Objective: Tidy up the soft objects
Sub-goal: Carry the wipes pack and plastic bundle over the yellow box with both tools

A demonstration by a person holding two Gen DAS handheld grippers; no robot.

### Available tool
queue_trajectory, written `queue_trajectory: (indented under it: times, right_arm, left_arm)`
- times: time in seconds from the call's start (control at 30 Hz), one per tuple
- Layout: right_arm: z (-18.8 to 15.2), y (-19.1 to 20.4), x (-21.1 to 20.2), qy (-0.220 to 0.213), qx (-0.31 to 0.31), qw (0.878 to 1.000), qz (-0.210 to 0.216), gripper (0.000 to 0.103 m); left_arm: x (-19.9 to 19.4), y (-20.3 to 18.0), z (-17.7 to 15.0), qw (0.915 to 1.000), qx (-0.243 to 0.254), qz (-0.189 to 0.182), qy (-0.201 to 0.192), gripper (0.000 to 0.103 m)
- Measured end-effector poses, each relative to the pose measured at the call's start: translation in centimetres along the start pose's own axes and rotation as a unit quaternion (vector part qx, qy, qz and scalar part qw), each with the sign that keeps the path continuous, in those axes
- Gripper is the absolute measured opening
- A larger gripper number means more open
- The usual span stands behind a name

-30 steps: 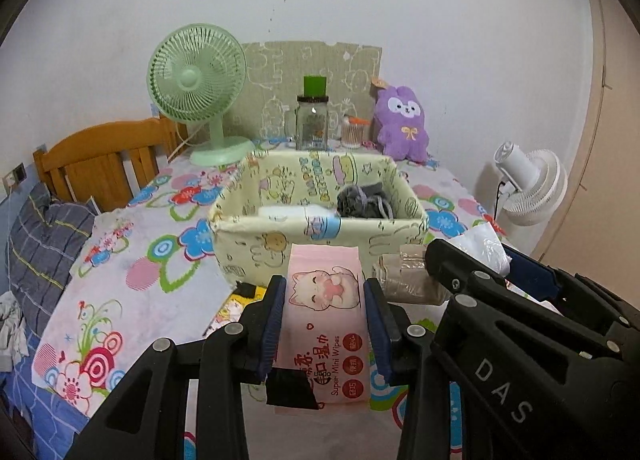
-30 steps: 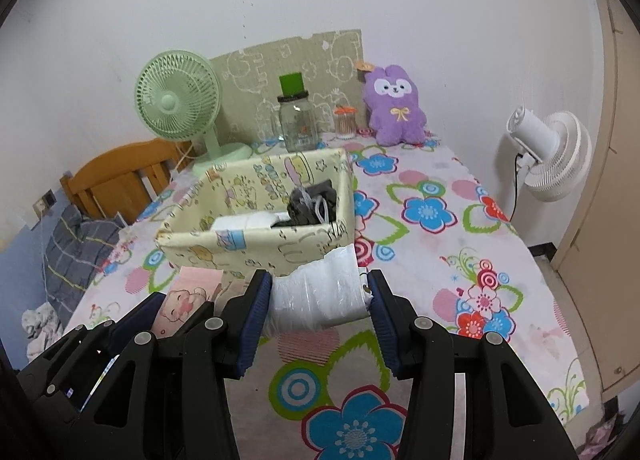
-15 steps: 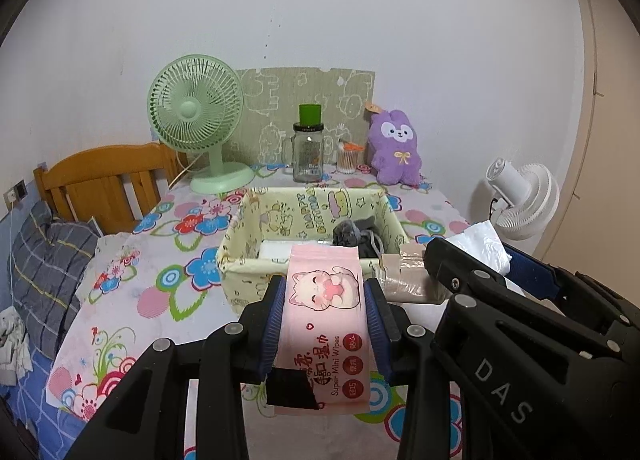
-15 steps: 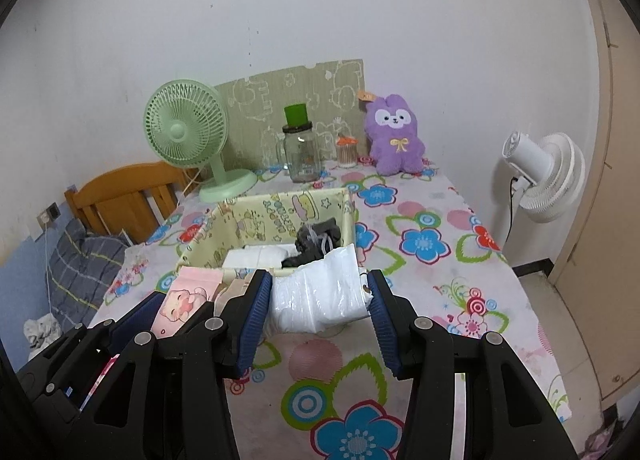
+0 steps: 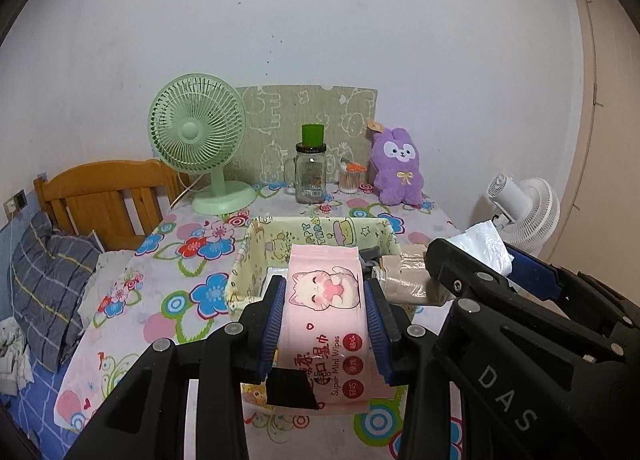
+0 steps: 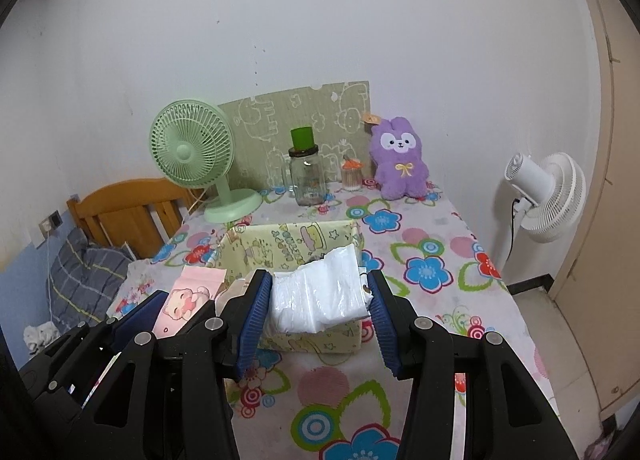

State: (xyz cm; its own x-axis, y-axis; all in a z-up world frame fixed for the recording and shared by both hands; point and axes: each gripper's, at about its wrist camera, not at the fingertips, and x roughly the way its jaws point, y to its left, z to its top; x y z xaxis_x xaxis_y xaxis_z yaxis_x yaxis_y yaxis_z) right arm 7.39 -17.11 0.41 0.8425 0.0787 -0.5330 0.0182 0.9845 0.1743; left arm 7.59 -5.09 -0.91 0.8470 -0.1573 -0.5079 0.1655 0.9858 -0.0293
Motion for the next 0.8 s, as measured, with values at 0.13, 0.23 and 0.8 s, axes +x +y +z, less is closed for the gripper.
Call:
queue_trajectory:
  times: [0.13,0.23,0.8]
  right_arm:
    - [0.6,0.2,0.6,-0.002,0.001,1.0,0.0,0.052]
    - [1.0,0.3,1.0,-0.005,0.0,1.0,0.001,0.052]
    - [3.1,0.6,4.4,-0.005,-0.003,1.0,0.004,0.052]
  left_arm:
    - [0.5,0.2,0.6,1.0,0.002,0.0,-0.002,0.04]
    - [0.9,0.3,1.1,1.0,0.004,0.001,-0.005,0.04]
    - [4.4,1.2,3.2,1.0,0.003,0.002,-0.001,0.04]
